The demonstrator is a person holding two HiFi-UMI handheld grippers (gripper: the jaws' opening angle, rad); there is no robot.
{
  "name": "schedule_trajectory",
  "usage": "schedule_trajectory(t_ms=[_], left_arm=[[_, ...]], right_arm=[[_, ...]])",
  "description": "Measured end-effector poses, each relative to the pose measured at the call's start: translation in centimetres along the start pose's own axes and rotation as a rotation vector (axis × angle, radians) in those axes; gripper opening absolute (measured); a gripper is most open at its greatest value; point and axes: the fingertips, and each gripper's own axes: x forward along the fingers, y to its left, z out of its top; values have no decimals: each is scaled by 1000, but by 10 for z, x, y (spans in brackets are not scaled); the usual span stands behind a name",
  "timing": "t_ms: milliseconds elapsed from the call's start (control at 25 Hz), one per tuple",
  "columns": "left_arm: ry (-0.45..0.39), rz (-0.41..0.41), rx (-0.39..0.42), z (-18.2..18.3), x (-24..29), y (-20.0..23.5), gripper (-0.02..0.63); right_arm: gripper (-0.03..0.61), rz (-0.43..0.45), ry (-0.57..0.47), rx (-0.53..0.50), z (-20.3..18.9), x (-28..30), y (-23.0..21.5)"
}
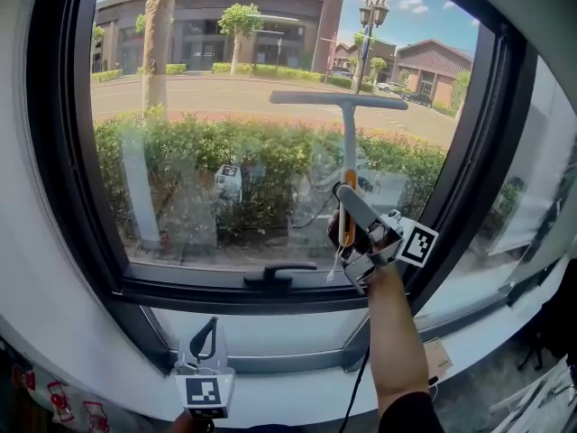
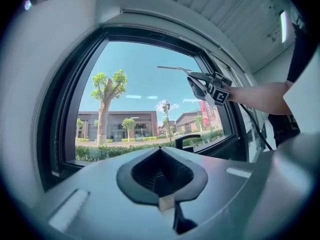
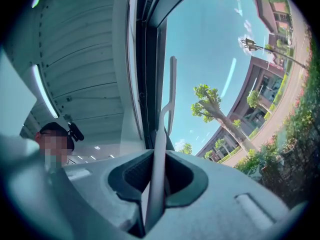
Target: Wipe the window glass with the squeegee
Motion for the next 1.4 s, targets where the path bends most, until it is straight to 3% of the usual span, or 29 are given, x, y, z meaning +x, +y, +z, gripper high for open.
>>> schedule_trajectory(t_ms=[160,320,600,720,1080,1400], left_arm=[[-45,59,12,23,14,-17,18],[-113,50,66,63,26,-54,18],[-149,104,96,79,34,-85,18],[-166,121,104,86,40,-95,18],[-154,123,121,83,47,-110,18],[-87,94,76,54,43,-115,18]], right_arm=[[44,31,4,-33,47,2,8],[44,74,-25,-76,114,6,20],[44,141,-96,-118,208,14,44],[44,158,-107,-104,229,16,45],[44,173,-99,-57,216,1,32],[44,170,-70,57,144,-40,26]])
